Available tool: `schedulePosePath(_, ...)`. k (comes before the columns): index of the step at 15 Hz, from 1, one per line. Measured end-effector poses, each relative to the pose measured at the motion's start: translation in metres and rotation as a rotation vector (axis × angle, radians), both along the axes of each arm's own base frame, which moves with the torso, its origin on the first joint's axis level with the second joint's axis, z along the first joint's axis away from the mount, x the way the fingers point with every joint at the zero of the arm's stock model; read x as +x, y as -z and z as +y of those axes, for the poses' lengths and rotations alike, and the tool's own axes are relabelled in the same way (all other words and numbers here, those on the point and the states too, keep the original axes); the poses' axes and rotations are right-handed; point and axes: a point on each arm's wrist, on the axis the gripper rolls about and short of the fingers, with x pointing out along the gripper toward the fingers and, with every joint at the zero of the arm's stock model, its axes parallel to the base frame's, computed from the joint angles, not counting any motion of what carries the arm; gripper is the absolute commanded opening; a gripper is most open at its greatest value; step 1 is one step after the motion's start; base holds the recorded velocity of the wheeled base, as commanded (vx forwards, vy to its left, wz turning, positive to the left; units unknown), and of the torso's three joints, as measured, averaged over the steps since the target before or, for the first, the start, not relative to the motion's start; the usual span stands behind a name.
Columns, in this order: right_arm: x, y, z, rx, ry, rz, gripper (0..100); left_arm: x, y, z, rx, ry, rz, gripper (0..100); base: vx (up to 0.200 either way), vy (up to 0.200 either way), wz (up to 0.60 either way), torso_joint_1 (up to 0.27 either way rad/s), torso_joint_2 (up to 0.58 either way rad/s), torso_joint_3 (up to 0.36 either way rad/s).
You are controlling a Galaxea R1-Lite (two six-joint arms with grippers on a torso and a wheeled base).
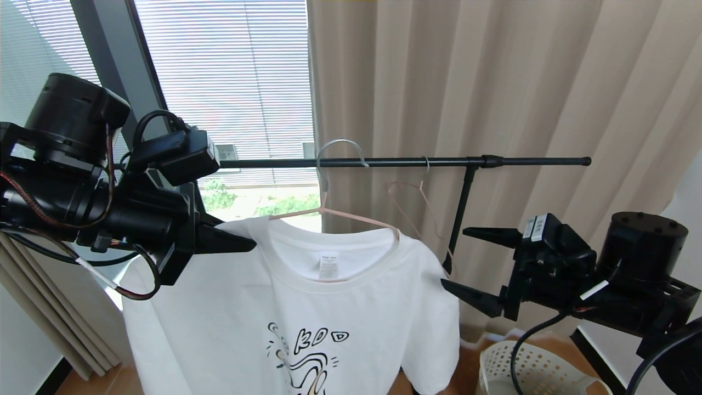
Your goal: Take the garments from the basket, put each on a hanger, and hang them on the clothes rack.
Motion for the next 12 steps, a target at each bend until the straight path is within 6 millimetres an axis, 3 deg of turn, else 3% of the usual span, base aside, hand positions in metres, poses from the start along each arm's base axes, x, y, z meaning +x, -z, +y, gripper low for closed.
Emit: schedulePosePath(12, 0.028, 0.046, 0.006, -0.076, -0.009, 0.13, 100, -0.018, -0.008, 0.008, -0.01, -0.019, -0.031, 0, 0.0, 0.0, 0.0, 0.0, 0.0, 0.0)
